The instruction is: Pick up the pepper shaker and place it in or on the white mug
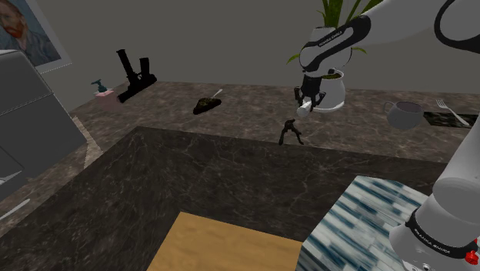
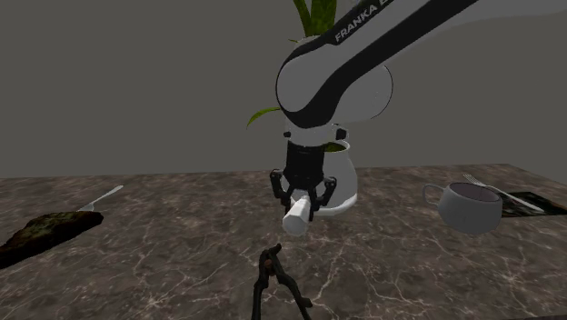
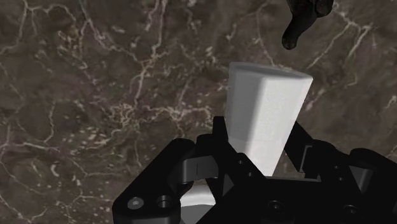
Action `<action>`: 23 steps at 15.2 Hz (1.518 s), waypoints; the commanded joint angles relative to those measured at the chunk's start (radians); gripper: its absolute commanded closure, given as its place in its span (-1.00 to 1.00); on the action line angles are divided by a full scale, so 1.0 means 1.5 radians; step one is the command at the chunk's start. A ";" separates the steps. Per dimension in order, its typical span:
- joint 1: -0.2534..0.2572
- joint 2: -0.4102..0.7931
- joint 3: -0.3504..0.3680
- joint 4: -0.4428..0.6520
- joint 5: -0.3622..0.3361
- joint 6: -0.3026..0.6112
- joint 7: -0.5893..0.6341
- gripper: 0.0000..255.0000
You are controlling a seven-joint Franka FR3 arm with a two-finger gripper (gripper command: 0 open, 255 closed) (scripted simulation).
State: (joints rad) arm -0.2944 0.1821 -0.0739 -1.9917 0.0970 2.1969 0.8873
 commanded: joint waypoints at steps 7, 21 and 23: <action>0.000 -0.031 -0.002 0.036 -0.006 -0.066 0.007 1.00; 0.000 -0.062 -0.003 0.124 -0.013 -0.185 0.017 1.00; 0.000 -0.064 -0.003 0.139 -0.014 -0.202 0.018 1.00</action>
State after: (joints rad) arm -0.2951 0.0881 -0.0782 -1.7949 0.0764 1.9075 0.9131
